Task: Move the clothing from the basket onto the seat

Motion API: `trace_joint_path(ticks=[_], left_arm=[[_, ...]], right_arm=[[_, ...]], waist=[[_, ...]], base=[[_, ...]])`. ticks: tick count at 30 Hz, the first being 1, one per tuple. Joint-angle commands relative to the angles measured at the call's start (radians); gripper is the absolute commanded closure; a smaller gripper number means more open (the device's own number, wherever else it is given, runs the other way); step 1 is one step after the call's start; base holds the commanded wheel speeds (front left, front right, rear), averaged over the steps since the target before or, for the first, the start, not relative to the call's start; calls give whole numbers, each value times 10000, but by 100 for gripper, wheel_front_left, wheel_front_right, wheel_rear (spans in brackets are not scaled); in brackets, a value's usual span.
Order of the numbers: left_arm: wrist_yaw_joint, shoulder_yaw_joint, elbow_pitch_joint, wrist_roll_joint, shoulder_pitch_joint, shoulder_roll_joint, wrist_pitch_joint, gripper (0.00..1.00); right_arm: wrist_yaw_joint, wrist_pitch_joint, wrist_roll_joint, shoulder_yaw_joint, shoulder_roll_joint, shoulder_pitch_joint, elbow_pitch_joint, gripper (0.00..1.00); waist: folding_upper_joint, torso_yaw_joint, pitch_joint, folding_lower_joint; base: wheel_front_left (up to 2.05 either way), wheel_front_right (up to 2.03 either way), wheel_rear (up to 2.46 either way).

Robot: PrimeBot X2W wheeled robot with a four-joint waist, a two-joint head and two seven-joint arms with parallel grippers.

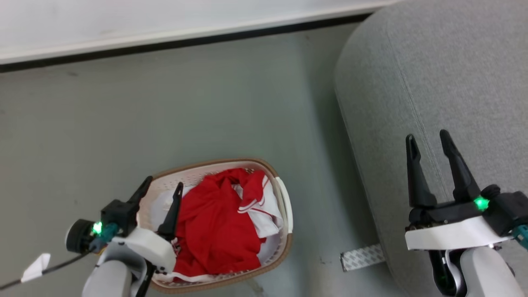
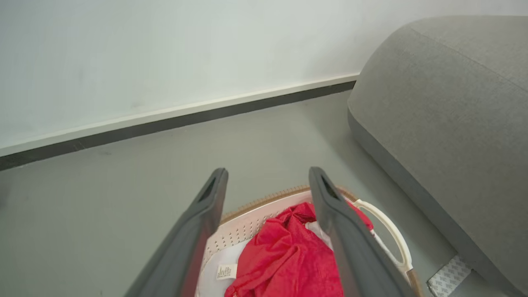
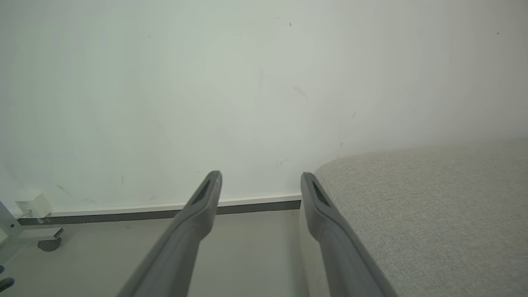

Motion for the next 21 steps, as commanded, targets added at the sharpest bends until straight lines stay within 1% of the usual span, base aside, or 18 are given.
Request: trace_joint_path(ticks=[1,5,10,14,21], left_arm=[[-24,-16,58,99,-167,127,-7,0],[-33,-556,1250,19,-848,436,-7,0],[-17,-1601,2824,-114,-1790,835,-7,0],[-19,-2459,4121,145,-2562,1195,84,0],[-18,-3781,5870,252,-3725,1508,453,0]], right_arm=[[-21,-3,149,-22,-33,-164,-86,0],[-21,-3,306,-63,-29,-353,-414,0],[-21,-3,622,-137,-26,-664,-884,0],[-21,-2,801,-138,-26,-890,-1311,0],[-21,-3,1135,-9,-26,-1290,-1991,0]], waist=[[-1,-308,343,-2],[-1,-568,836,-2],[-1,-835,1588,-2],[-1,-1031,2248,-2],[-1,-1534,3378,-2]], base=[[0,0,0],[0,0,0],[0,0,0],[0,0,0],[0,0,0]])
